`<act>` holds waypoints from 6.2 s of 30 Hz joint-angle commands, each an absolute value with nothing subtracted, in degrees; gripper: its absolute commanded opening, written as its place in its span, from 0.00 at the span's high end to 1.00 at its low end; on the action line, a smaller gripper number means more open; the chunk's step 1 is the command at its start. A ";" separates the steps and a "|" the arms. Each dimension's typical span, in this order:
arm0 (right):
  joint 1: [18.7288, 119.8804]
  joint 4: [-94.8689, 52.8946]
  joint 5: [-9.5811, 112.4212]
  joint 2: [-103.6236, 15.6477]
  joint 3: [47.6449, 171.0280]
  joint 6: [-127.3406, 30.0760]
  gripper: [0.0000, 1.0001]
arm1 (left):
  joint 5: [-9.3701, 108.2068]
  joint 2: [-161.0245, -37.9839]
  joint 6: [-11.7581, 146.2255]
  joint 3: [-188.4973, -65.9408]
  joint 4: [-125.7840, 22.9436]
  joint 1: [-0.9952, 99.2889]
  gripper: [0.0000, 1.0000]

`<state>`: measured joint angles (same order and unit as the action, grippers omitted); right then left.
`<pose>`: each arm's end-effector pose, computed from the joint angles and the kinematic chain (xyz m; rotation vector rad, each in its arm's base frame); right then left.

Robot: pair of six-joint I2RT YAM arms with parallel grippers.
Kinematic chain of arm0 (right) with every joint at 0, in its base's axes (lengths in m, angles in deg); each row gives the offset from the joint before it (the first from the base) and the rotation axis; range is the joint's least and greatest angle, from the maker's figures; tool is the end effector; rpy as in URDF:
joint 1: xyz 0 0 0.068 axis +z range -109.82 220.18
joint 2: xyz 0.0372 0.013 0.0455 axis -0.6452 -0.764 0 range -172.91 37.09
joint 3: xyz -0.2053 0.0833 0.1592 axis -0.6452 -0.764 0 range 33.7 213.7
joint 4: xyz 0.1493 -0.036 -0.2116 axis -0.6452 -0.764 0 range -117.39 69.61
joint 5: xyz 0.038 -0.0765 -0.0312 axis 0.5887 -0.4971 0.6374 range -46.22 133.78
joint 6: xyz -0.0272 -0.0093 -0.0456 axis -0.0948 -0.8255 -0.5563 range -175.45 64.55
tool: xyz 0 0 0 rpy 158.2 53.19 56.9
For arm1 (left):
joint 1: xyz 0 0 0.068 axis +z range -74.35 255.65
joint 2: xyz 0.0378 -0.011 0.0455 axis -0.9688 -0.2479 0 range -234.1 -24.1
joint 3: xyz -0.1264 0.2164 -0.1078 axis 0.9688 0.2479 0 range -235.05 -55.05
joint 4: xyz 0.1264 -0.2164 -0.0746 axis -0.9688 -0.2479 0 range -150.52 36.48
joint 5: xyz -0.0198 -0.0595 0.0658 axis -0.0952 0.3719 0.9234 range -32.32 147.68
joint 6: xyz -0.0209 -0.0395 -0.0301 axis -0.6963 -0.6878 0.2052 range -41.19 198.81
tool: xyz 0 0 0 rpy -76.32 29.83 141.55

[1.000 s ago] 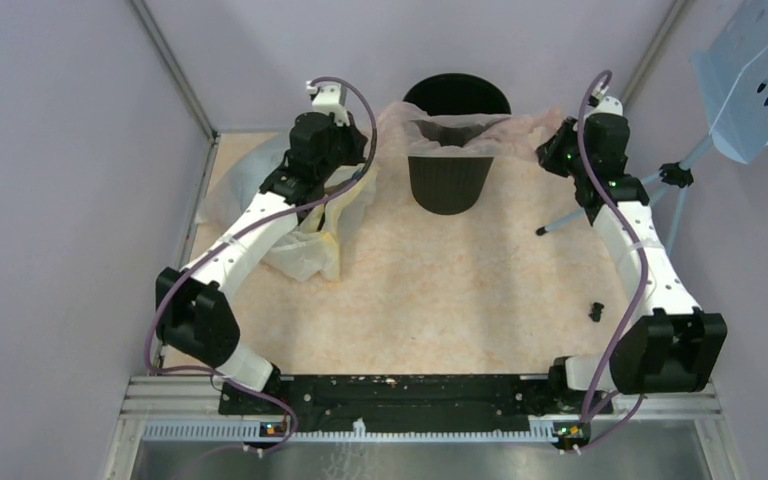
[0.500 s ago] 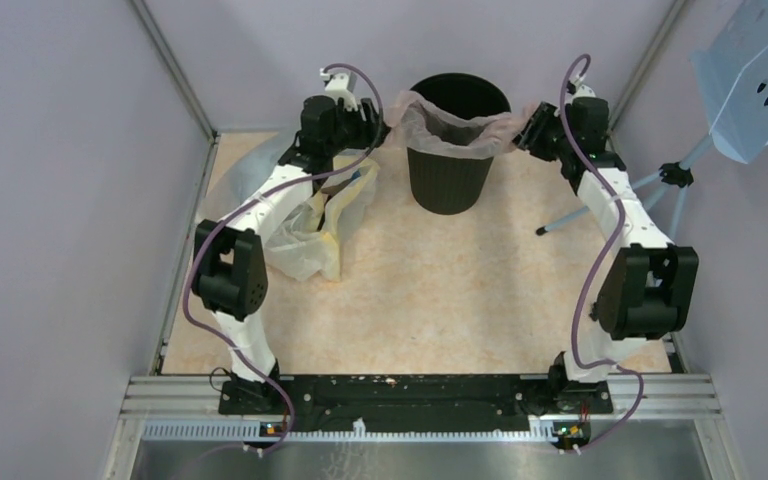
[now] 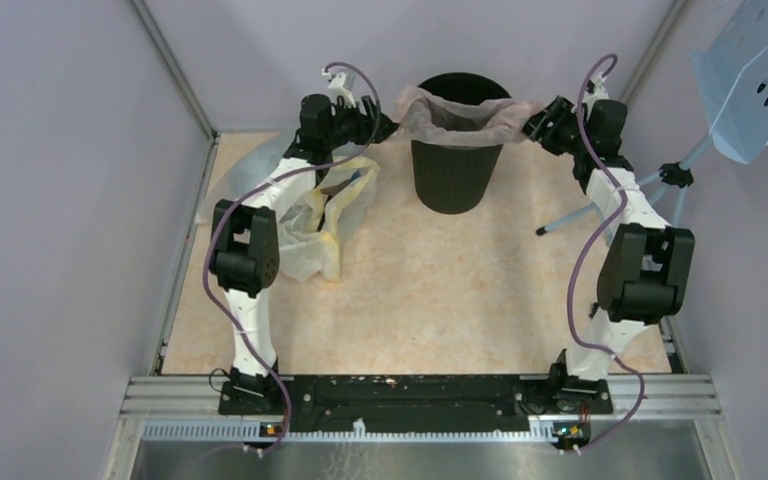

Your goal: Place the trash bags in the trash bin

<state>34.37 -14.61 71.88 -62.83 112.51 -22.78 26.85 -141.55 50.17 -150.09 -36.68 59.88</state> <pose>0.4169 -0.0256 0.3135 0.2751 1.8564 0.7751 0.4715 -0.1521 0.2997 0.2331 1.7450 -1.0215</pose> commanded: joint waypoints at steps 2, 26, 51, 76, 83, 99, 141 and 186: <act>34.64 -11.05 73.22 -65.86 115.43 -22.44 0.41 | 23.97 -144.73 47.40 -154.71 -33.14 60.32 0.33; 37.81 3.73 82.31 -54.46 96.87 -16.60 0.48 | 3.95 -138.83 38.91 -142.51 -16.82 59.46 0.35; 41.37 -41.90 60.60 -15.26 85.12 -28.29 0.68 | 26.64 -102.89 50.73 -115.87 -49.60 55.28 0.62; 41.33 -57.36 60.44 -0.18 79.06 -29.44 1.00 | 24.21 -79.82 51.11 -101.10 -60.01 55.27 1.00; 41.35 -49.88 57.91 -1.45 72.27 -27.55 1.00 | 22.13 -79.20 47.51 -91.38 -47.92 55.32 1.00; 41.38 -37.46 51.32 -10.89 79.80 -29.39 0.67 | 30.14 -89.59 52.44 -102.22 -45.25 55.28 0.76; 41.23 -59.44 51.22 -3.72 85.32 -30.50 0.23 | 37.14 -86.02 65.61 -113.79 -64.65 55.42 0.04; 41.27 -55.57 72.39 -0.90 101.63 -46.43 0.41 | 28.20 -88.93 69.72 -118.97 -62.67 55.35 0.57</act>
